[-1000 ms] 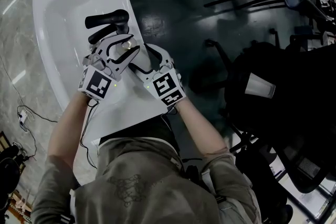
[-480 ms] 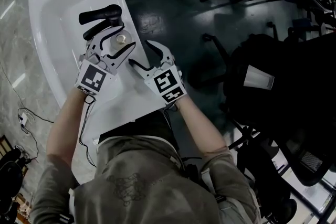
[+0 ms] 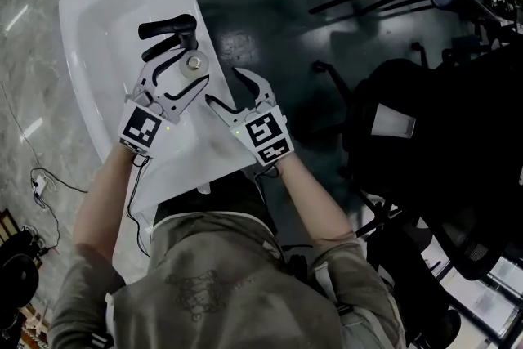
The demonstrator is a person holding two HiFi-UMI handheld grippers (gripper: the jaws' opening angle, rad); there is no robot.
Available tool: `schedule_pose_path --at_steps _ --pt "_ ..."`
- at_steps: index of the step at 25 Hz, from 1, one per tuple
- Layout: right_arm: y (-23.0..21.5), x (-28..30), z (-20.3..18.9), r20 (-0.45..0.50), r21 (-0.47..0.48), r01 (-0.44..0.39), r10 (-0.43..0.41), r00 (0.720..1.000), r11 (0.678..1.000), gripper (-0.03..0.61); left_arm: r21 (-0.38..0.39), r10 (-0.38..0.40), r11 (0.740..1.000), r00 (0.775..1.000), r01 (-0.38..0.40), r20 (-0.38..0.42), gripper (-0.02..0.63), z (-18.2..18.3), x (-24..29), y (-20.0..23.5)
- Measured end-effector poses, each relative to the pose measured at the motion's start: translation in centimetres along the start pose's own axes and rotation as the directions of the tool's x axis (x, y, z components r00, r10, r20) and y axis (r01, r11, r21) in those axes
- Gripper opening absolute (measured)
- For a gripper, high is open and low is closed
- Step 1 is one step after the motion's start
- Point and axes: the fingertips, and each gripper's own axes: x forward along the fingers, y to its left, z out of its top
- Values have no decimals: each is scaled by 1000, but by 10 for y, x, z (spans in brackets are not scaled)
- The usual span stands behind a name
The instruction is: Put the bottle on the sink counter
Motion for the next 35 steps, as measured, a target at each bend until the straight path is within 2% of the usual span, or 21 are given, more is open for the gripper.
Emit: schedule_pose_path --at_steps 3,5,7,11,12,14,19,21,26,29,33,35 --pt "1 -12 20 7 -9 -15 15 1000 1000 313 -53 23 998 1000 -22 16 250 16 -18 5" --pt "3 -20 32 0 -43 -20 20 1000 999 313 -88 30 996 999 -28 20 195 27 -31 5" --pt "5 -28 46 7 -59 -22 23 1000 998 311 -91 47 995 999 -44 28 152 38 -44 7" --pt "7 -41 77 51 -67 10 -7 999 998 301 -86 104 991 994 -101 31 138 59 -70 17" --pt "7 -45 85 66 -72 30 -25 998 997 283 -81 120 990 992 -118 30 132 64 -76 18" --pt "7 -54 101 100 -77 70 -62 993 995 190 -64 148 987 988 -145 36 104 74 -88 21" --pt "16 -74 148 199 -71 113 -97 975 991 169 -73 207 976 978 -204 29 67 95 -120 30" --pt "19 -83 168 246 -60 126 -108 963 990 147 -67 231 972 972 -227 51 55 109 -133 35" --pt "30 -105 212 319 -45 145 -124 940 988 64 -74 311 949 948 -306 63 36 136 -167 52" --pt "43 -113 238 354 -67 148 -115 928 987 63 -86 359 932 929 -352 86 32 148 -192 65" --pt "66 -126 265 398 -84 135 -91 913 987 52 -19 443 896 896 -443 31 30 153 -224 76" --pt "77 -134 277 427 -99 131 -76 901 986 46 4 465 885 885 -466 30 29 160 -239 75"
